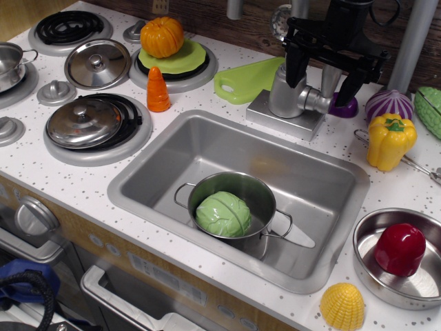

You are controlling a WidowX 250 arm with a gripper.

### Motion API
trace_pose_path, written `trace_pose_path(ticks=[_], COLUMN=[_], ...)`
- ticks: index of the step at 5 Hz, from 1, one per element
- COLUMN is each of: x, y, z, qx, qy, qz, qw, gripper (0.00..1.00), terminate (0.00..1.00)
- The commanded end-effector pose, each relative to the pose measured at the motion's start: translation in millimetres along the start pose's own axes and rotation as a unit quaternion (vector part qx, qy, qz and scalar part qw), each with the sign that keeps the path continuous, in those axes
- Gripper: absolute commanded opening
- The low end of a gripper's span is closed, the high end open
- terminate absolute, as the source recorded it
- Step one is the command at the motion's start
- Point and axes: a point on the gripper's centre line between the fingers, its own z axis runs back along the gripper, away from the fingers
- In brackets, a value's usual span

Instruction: Turn lever vertical to front

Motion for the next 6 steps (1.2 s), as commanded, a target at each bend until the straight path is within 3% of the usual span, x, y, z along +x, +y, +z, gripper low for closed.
trace_pose_path(ticks=[1, 3, 6], x=[0, 10, 43], y=[0, -1, 3], z=[0, 16, 30], qx=[0.000, 0.019, 0.021], qy=[0.000, -0.068, -0.110], qz=[0.000, -0.002, -0.010], qw=[1.0000, 0.9975, 0.9937], gripper=[1.00, 1.00, 1.00], terminate=[0.00, 0.00, 0.00])
